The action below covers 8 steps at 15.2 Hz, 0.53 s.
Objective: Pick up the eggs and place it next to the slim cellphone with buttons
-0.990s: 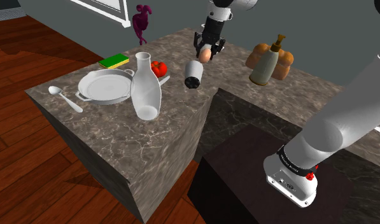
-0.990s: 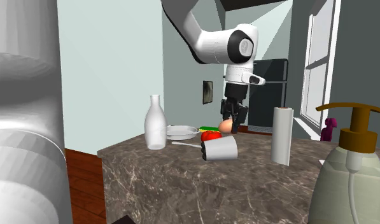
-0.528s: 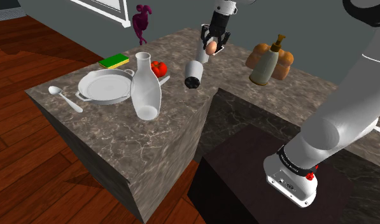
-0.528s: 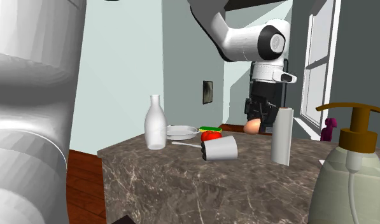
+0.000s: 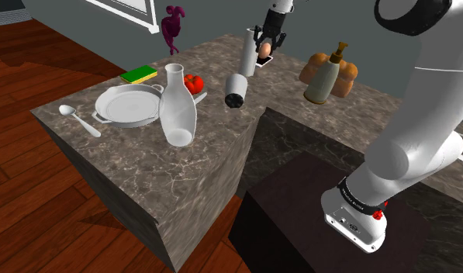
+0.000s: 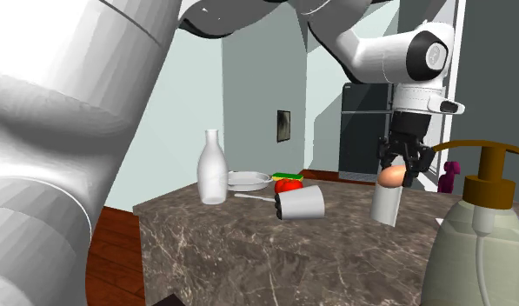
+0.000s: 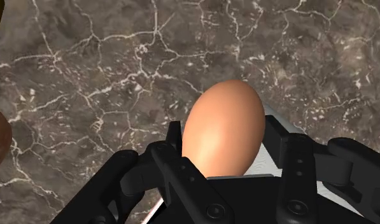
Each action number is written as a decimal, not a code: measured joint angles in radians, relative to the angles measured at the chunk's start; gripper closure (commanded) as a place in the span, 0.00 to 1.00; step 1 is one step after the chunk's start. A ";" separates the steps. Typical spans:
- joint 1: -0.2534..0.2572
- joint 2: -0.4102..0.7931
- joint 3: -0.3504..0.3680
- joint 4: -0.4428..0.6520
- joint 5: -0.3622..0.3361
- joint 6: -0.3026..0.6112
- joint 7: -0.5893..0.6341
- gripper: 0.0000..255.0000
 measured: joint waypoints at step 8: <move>-0.037 0.168 -0.018 0.209 -0.006 -0.049 -0.052 1.00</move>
